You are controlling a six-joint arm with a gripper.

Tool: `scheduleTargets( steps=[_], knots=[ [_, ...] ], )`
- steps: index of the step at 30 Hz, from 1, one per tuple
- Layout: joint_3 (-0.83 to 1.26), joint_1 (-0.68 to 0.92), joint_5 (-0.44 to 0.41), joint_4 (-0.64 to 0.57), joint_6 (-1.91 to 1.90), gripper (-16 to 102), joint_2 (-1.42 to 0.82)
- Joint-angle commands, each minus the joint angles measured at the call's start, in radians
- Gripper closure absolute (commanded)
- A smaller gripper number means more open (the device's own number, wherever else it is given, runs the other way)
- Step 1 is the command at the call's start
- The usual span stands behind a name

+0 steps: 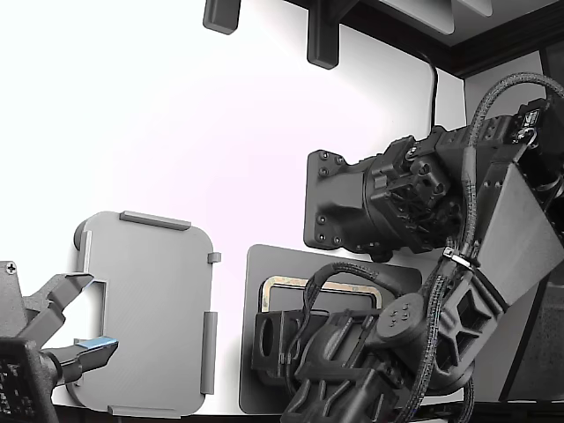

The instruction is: Move top rectangular frame to the holder.

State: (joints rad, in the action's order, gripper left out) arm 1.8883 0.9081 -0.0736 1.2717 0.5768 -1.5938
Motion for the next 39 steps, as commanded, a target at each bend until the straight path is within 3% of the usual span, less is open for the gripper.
scheduleTargets(
  steps=[1,3,4,22,28,33,39],
  knots=[
    [-0.026,-0.018,-0.008,0.002,-0.009,82,-0.017],
    [-0.038,-0.018,-0.017,0.009,-0.014,96,-0.017],
    [-0.048,-0.018,-0.017,0.018,-0.012,96,-0.015],
    [-0.268,-0.043,-0.015,0.239,-0.167,97,-0.118],
    [-0.4,-0.091,-0.074,0.374,-0.334,97,-0.106],
    [-0.465,-0.153,-0.078,0.383,-0.426,97,-0.107],
    [-0.494,-0.218,-0.193,0.383,-0.525,97,-0.146]
  ],
)
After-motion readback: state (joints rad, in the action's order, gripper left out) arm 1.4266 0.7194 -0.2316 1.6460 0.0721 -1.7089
